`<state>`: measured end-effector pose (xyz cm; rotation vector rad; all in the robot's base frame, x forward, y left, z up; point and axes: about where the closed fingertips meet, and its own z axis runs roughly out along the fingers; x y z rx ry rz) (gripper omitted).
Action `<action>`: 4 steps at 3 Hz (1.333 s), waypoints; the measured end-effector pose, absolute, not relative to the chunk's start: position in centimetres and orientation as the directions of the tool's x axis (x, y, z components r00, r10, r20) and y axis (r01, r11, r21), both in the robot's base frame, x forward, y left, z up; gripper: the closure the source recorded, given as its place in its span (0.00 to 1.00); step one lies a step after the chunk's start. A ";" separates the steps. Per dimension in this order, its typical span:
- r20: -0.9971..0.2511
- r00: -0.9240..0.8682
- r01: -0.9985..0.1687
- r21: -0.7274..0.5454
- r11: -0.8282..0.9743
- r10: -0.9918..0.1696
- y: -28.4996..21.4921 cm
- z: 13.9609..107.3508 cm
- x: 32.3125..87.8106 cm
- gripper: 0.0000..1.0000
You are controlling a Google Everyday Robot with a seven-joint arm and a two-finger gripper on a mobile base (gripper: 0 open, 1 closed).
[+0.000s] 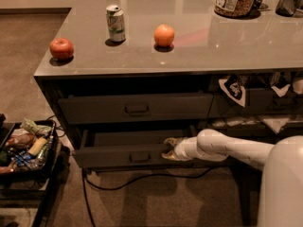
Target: Open middle drawer
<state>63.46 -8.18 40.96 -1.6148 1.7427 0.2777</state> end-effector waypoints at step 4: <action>-0.659 -0.006 -0.922 -0.287 0.260 -0.752 -7.9 41.4 60.9 0.86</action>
Offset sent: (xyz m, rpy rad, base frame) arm -0.0815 0.0159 -0.0073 0.0872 0.0481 -0.1657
